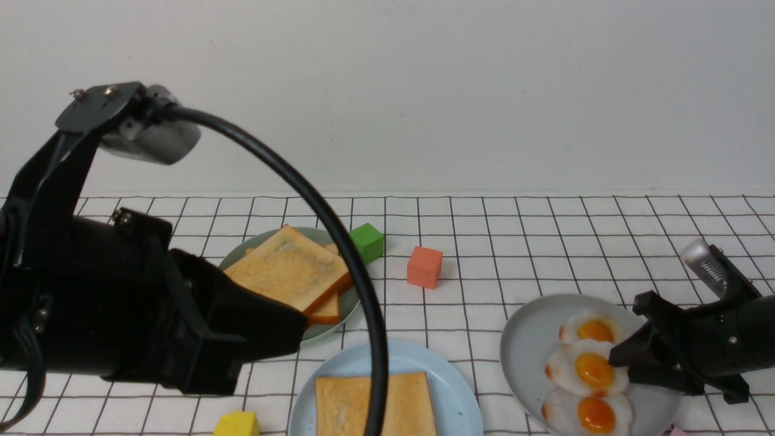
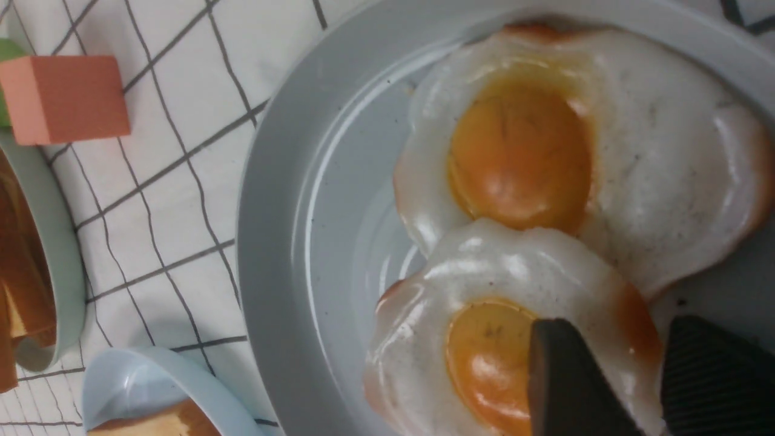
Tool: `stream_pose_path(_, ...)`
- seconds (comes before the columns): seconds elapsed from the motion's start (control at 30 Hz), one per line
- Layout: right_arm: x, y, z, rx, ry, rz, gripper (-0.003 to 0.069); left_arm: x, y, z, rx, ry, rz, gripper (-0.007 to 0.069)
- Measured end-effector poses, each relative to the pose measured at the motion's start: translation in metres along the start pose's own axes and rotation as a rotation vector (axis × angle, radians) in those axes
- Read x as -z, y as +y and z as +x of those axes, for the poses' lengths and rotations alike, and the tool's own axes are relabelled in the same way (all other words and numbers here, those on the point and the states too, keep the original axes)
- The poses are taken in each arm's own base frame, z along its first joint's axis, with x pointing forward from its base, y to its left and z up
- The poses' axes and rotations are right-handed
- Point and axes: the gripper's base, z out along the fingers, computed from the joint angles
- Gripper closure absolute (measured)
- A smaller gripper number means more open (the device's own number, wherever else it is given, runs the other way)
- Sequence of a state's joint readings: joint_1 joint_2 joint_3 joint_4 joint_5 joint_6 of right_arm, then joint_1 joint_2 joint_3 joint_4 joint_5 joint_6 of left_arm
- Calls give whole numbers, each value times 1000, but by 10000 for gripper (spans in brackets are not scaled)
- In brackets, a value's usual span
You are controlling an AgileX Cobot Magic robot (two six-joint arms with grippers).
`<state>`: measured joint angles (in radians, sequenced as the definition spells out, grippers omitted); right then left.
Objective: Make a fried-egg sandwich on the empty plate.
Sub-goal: Use the right arm to grab a fried egg
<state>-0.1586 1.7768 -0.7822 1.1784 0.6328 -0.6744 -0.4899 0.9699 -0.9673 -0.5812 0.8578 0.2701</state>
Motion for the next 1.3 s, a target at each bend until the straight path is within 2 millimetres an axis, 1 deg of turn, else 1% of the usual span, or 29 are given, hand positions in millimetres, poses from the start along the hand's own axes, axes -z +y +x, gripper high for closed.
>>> stream_pose_path(0.03, 0, 0, 0, 9, -2, -2, 480, 0, 0, 0, 0, -1, 0, 638)
stream_pose_path(0.07, 0, 0, 0, 12, -2, -3, 512, 0, 0, 0, 0, -1, 0, 638)
stream_pose_path(0.1, 0, 0, 0, 14, -2, -3, 527, 0, 0, 0, 0, -1, 0, 638)
stream_pose_path(0.13, 0, 0, 0, 22, 2, -8, 584, 0, 0, 0, 0, -1, 0, 638)
stream_pose_path(0.17, 0, 1, 0, 21, 4, -11, 599, 0, 0, 0, 0, -1, 0, 638)
stream_pose_path(0.33, 0, 1, 1, 22, 7, -14, 600, 0, 1, 1, 6, 7, -12, 638)
stream_pose_path(0.43, 2, 3, 1, 29, 3, -21, 600, 0, 3, 3, 38, 35, -37, 638)
stream_pose_path(0.53, 13, 12, 1, 55, -19, -47, 604, 2, 7, 9, 70, 87, -82, 638)
stream_pose_path(0.6, 21, 19, 2, 74, -35, -65, 622, 4, 8, 11, 80, 106, -106, 638)
stream_pose_path(0.63, 30, 26, 3, 95, -52, -86, 659, 9, 8, 15, 83, 126, -131, 638)
stream_pose_path(0.77, 55, 47, 9, 139, -90, -171, 670, 26, 7, 21, 85, 106, -185, 638)
stream_pose_path(0.8, 59, 54, 12, 149, -88, -200, 670, 31, 6, 23, 88, 93, -200, 637)
stream_pose_path(0.83, 59, 55, 13, 148, -85, -204, 670, 32, 6, 23, 84, 90, -202, 637)
stream_pose_path(0.87, 63, 63, 18, 162, -77, -239, 670, 37, 6, 24, 88, 74, -217, 637)
stream_pose_path(0.9, 63, 78, 28, 196, -52, -283, 670, 46, 4, 27, 102, 43, -240, 637)
stream_pose_path(0.93, 61, 87, 34, 213, -35, -306, 670, 50, 4, 28, 107, 27, -251, 637)
stream_pose_path(0.97, 60, 88, 36, 216, -30, -311, 670, 51, 4, 29, 105, 25, -253, 637)
stream_pose_path(1.0, 54, 103, 48, 240, 7, -345, 670, 57, 3, 31, 113, 6, -267, 636)
stream_pose_path(1.03, 53, 105, 50, 243, 13, -350, 670, 58, 3, 31, 112, 3, -269, 635)
stream_pose_path(1.07, 47, 116, 59, 254, 37, -370, 670, 61, 3, 34, 111, -3, -276, 634)
stream_pose_path(1.1, 43, 120, 64, 265, 50, -376, 670, 62, 3, 35, 109, -5, -279, 634)
stream_pose_path(1.17, 25, 140, 88, 300, 105, -404, 670, 65, 3, 38, 110, -4, -286, 631)
stream_pose_path(1.23, 12, 147, 100, 320, 130, -402, 668, 64, 3, 39, 113, 1, -287, 629)
stream_pose_path(1.27, 12, 148, 101, 321, 130, -402, 668, 64, 3, 39, 113, 1, -287, 629)
stream_pose_path(1.3, 6, 148, 103, 329, 132, -389, 664, 63, 4, 40, 115, 7, -288, 628)
